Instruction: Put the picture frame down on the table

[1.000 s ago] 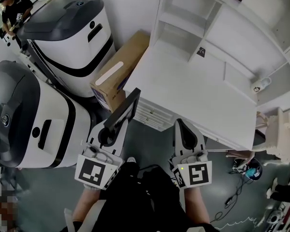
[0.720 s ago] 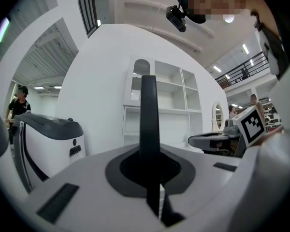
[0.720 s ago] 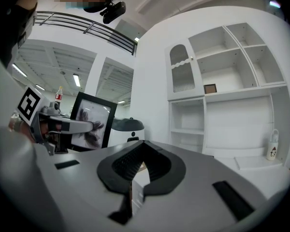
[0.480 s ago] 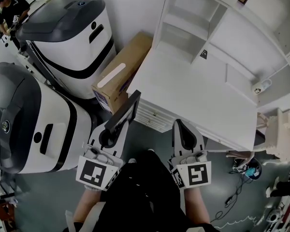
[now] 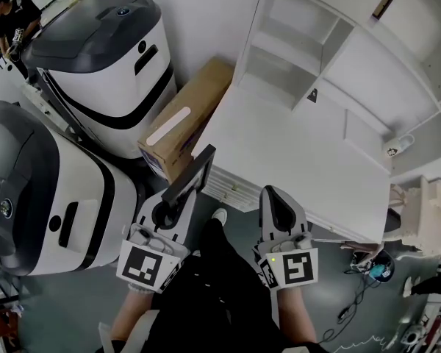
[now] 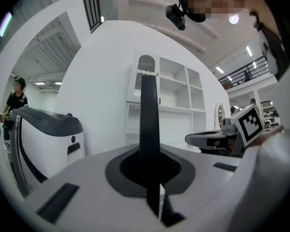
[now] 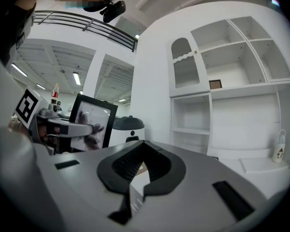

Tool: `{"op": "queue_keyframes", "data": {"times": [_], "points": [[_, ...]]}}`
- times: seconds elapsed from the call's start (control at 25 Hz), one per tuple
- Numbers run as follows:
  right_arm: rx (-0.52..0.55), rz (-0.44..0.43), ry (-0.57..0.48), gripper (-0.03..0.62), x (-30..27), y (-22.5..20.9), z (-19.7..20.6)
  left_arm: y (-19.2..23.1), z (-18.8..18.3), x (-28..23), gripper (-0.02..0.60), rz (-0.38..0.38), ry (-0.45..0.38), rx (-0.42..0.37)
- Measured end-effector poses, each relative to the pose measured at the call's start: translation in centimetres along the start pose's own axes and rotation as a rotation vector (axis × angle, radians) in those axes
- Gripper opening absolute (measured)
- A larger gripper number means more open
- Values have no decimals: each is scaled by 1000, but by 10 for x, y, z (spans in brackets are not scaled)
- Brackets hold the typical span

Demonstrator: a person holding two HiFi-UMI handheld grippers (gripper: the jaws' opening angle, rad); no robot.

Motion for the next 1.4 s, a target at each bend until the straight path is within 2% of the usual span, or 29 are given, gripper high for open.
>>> {"op": "queue_keyframes", "data": {"times": [0.28,0.68,1.12,1.4], "points": [[-6,-19,6,2,-39,-26,-2,16,1,-44,12,7,16,14],[-11,-49,13,2,-105,-86,-9,31,-5,-126,12,14,25,13],[-29,-127,33,3,-176,-139,-13,45,-7,-211,12,52,60,32],[10,-221,99,78,-215,-146,-16,50,-9,-246,12,98,71,52]]}}
Point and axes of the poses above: the fingertips, and each gripper's own axes: x backward along the fingers, y to its left, z out of its underside, the point moved 10 cm from there along x, backward along the fingers, and after that the axes turned 5 degrees about -z, right-handed, at the moved point
